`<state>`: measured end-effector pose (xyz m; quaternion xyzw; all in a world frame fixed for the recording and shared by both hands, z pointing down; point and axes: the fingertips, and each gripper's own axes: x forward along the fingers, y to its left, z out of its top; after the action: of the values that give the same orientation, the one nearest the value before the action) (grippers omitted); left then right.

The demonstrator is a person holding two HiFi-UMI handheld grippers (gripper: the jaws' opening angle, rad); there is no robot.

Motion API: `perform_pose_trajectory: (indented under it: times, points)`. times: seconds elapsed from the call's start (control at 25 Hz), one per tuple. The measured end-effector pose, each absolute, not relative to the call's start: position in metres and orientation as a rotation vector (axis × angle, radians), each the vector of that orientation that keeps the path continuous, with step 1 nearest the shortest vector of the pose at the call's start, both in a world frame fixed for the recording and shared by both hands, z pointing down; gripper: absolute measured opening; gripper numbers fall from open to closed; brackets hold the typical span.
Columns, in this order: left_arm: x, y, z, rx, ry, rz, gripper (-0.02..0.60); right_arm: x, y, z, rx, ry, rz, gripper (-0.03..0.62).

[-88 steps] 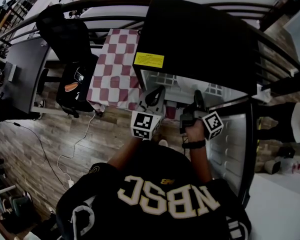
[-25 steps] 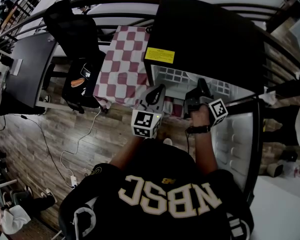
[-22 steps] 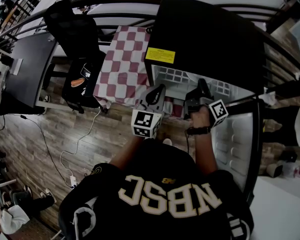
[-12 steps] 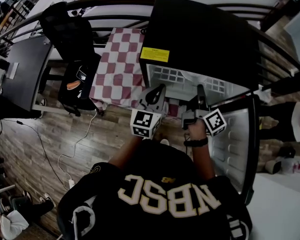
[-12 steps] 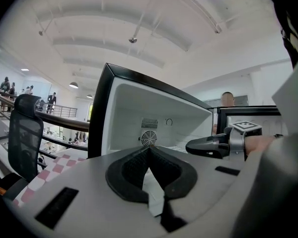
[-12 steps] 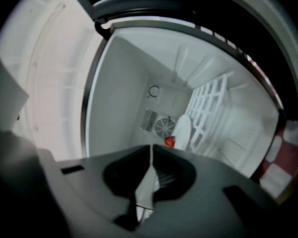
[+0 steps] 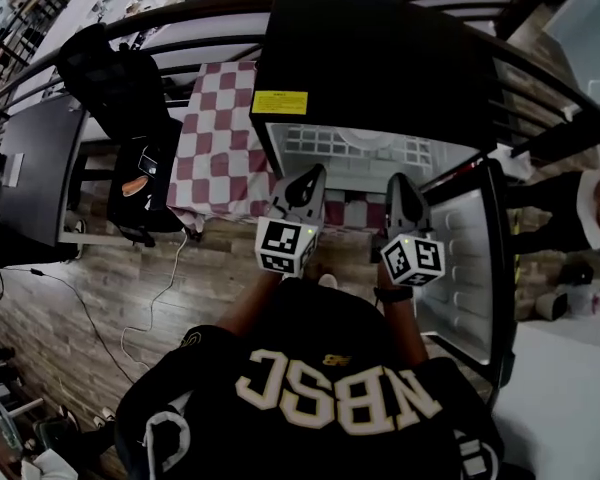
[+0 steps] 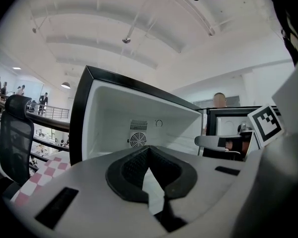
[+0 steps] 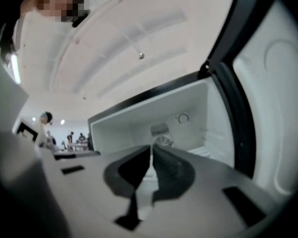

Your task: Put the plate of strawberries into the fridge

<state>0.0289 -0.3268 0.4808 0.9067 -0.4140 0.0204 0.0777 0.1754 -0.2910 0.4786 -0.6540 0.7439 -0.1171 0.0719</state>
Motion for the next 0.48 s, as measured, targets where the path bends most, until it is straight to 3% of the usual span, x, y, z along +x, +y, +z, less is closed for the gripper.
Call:
perform_pose_trajectory:
  times: [0.48]
  points:
    - [0.027,-0.307,0.471,2.762,-1.244,0.040,0.015,0.150,-0.273,0.467,-2.112,2.343,-0.129,0.020]
